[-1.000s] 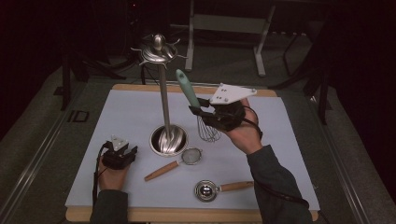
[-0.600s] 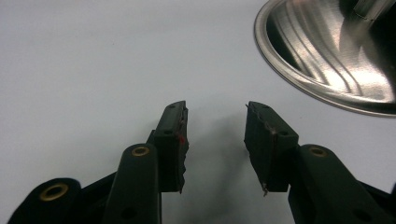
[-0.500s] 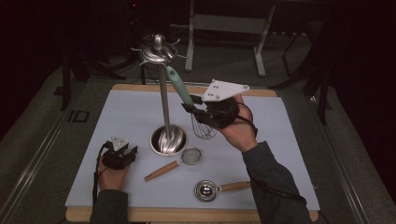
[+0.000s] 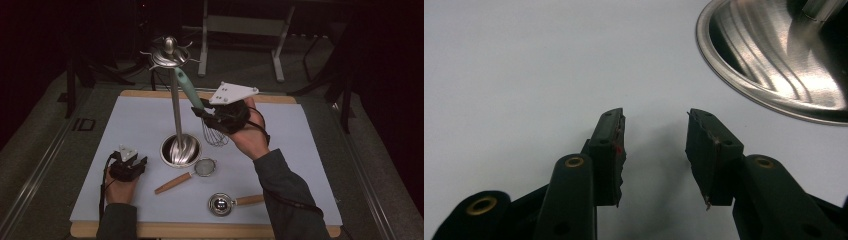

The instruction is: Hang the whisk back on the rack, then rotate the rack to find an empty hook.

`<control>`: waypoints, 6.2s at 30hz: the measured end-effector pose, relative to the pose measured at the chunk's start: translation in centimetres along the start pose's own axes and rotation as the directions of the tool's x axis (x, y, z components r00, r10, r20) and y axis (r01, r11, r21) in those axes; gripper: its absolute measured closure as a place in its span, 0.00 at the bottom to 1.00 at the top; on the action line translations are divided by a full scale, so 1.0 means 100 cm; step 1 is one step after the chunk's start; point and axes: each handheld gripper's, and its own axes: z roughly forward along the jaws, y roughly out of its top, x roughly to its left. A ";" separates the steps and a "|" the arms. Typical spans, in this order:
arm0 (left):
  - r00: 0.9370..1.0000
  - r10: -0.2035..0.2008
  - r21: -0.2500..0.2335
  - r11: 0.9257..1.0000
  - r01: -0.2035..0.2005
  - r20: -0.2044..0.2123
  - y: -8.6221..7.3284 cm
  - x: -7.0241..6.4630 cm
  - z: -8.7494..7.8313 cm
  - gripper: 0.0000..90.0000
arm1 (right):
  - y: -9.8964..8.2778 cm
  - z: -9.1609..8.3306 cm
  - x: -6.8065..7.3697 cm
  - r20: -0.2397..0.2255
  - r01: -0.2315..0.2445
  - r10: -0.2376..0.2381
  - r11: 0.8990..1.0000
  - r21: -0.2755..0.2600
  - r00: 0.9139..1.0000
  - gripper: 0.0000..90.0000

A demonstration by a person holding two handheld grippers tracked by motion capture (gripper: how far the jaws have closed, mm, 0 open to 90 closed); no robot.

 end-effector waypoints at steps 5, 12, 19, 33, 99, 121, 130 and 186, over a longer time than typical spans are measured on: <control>1.000 0.000 0.001 1.000 0.000 0.002 0.000 0.000 0.000 0.66 | -0.001 0.006 -0.001 0.007 -0.023 0.023 1.000 0.009 1.000 0.77; 1.000 0.000 -0.001 1.000 0.000 0.002 0.000 0.000 0.000 0.66 | 0.001 0.014 0.002 0.044 -0.042 0.041 0.999 0.019 0.998 0.74; 1.000 0.000 -0.001 1.000 0.000 0.002 0.000 0.000 0.000 0.66 | 0.002 0.017 0.005 0.058 -0.040 0.039 0.999 0.012 0.998 0.72; 1.000 0.001 0.000 1.000 -0.001 0.002 0.000 0.000 0.000 0.66 | 0.003 0.015 0.012 0.020 -0.022 0.022 1.000 0.008 1.000 0.67; 0.986 -0.074 -0.391 0.911 0.128 0.149 0.037 -0.004 -0.072 1.00 | -0.175 -0.048 -0.038 0.136 -0.243 0.217 0.946 0.217 0.967 0.60; 0.972 0.038 -0.677 0.724 0.134 0.233 0.114 -0.038 -0.131 1.00 | -0.259 -0.065 -0.039 0.213 -0.386 0.337 0.882 0.269 0.917 0.58; 0.968 0.051 -0.738 0.657 0.154 0.246 0.140 -0.040 -0.142 1.00 | -0.266 -0.077 -0.045 0.224 -0.427 0.377 0.870 0.246 0.899 0.58; 0.988 0.061 -0.814 0.575 0.080 0.140 0.203 -0.031 -0.144 1.00 | -0.276 -0.080 -0.046 0.182 -0.473 0.440 0.848 0.237 0.879 0.58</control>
